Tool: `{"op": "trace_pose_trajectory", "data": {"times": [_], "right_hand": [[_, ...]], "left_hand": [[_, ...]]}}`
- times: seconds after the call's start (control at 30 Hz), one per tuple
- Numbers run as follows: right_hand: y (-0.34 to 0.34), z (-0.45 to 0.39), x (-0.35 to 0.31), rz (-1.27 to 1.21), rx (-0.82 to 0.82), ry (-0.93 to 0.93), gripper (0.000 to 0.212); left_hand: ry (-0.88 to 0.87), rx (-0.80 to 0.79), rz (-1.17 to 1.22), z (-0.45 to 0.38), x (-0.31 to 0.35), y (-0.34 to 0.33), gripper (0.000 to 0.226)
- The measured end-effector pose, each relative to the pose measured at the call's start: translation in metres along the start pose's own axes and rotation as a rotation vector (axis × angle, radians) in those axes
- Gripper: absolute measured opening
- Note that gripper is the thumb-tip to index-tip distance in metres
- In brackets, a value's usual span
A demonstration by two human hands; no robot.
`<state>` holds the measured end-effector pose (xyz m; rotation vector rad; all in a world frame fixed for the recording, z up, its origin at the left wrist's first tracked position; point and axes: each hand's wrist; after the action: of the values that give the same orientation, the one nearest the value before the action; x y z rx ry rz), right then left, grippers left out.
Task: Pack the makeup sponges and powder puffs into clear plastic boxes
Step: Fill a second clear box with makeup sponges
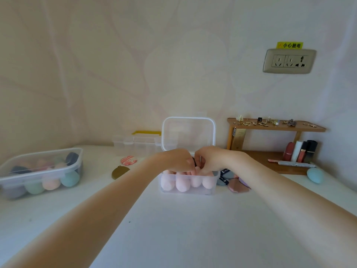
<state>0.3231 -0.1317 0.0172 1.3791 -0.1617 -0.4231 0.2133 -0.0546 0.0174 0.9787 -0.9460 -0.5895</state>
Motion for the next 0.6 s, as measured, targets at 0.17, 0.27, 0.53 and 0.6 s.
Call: {"op": "trace_pose_trajectory", "data": {"times": [0.17,0.27,0.53,0.6], "right_hand": [[0.003,0.006,0.007,-0.144,0.053,0.009,0.009],[0.006,0.019,0.019,-0.275,0.215,-0.004,0.023],[-0.009,0.055,0.117,-0.28,0.609,-0.351,0.019],[-0.022,0.062,0.143,-0.21,0.574,-0.543,0.026]], "left_hand": [[-0.124,0.21,0.075,0.003,0.009,0.005,0.03],[-0.217,0.344,0.099,-0.004,0.027,0.003,0.03],[-0.416,0.426,0.069,-0.048,0.099,-0.026,0.028],[-0.453,0.373,0.018,-0.059,0.117,-0.039,0.03]]}}
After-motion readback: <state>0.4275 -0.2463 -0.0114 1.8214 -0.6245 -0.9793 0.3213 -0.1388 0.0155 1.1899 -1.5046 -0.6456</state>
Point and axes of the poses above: each hand's wrist, its own z-axis away from the middle knuckle, its own y-axis out of the back of the hand, x = y × z, and after that the axes turned 2 degrees about -y, right-handed
